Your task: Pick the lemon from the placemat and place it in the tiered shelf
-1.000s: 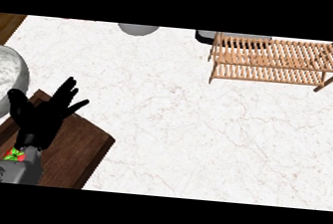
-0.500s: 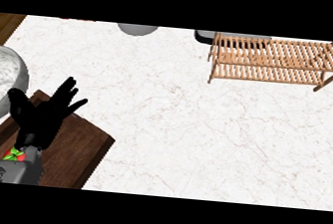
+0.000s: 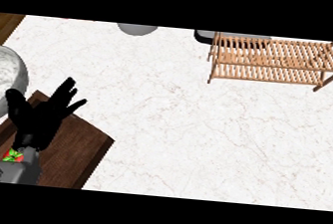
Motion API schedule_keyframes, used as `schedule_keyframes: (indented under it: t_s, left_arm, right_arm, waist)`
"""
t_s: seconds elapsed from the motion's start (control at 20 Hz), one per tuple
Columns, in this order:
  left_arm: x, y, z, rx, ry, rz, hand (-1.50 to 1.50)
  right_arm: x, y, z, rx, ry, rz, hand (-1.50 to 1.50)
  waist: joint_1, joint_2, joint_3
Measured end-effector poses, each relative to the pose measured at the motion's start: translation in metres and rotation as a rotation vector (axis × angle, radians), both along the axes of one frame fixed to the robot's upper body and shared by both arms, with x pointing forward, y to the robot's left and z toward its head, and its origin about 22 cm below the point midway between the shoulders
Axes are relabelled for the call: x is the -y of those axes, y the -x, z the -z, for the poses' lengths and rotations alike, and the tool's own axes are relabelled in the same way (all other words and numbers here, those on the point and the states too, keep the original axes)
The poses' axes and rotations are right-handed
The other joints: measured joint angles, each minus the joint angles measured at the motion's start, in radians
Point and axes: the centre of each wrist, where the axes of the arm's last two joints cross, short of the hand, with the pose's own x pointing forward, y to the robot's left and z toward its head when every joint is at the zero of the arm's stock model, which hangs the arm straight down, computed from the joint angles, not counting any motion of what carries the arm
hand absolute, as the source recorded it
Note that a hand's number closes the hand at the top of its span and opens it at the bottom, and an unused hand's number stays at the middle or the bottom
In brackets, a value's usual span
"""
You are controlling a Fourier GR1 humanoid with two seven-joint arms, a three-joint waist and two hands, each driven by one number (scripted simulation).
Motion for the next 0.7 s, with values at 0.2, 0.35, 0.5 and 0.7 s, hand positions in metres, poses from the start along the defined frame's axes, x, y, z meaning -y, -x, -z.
schedule_keyframes:
  t_s: [0.2,0.35,0.5,0.7]
  left_arm:
    - [0.001,0.003,0.001,0.009,-0.001,-0.004,0.0]
    - [-0.002,0.003,0.001,0.008,0.002,-0.004,0.0]
    - [-0.002,0.004,0.002,0.013,0.001,-0.007,0.0]
    - [0.0,0.005,0.002,0.011,-0.003,-0.009,0.0]
  right_arm:
    - [0.028,0.011,-0.002,0.031,-0.035,0.128,-1.5]
    - [0.054,0.024,-0.011,0.053,-0.095,0.216,-1.5]
    - [0.088,0.043,-0.013,0.057,-0.151,0.266,-1.5]
    - [0.128,0.067,-0.011,0.051,-0.194,0.282,-1.5]
  waist:
    - [-0.001,0.001,0.0]
    - [-0.004,0.001,0.0]
    - [-0.008,0.0,0.001]
    - [-0.008,0.0,0.001]
